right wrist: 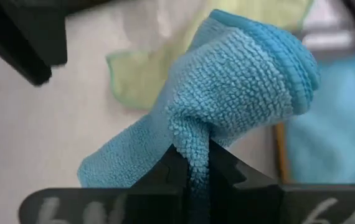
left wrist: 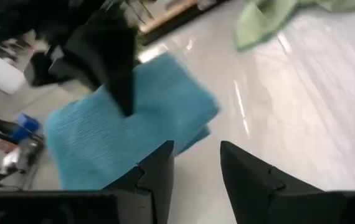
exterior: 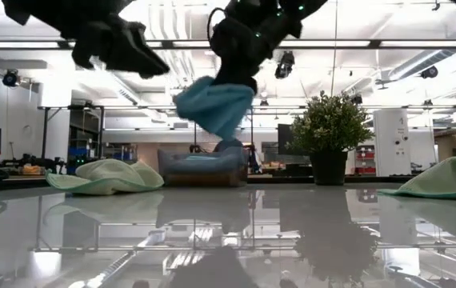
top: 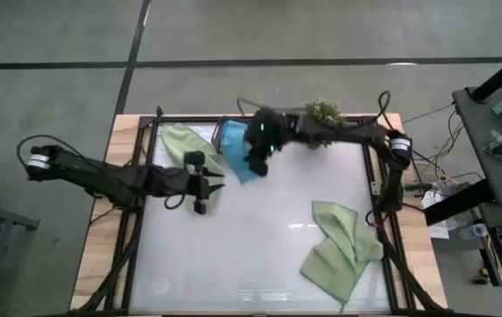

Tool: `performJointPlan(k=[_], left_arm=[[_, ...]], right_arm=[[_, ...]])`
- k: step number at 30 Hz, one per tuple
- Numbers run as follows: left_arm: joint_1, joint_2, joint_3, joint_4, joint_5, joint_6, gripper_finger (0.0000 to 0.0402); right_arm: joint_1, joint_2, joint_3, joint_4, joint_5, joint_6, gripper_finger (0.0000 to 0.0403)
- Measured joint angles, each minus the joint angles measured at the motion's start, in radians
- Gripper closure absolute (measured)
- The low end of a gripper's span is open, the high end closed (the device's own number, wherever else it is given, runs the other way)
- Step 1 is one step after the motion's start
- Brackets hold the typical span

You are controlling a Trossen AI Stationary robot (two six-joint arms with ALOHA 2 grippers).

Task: Fold microfiber towels
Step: Put the folded blue microfiber towel into the black bin

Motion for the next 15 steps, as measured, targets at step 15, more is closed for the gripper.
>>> performJointPlan(k=[15], left_arm=[[0.054, -0.194, -0.091, 0.019, -0.108, 0.003, 0.0285]], right_arm=[[-0.252, 0.451, 0.706, -0.500, -0.313, -0.698, 0.0385]])
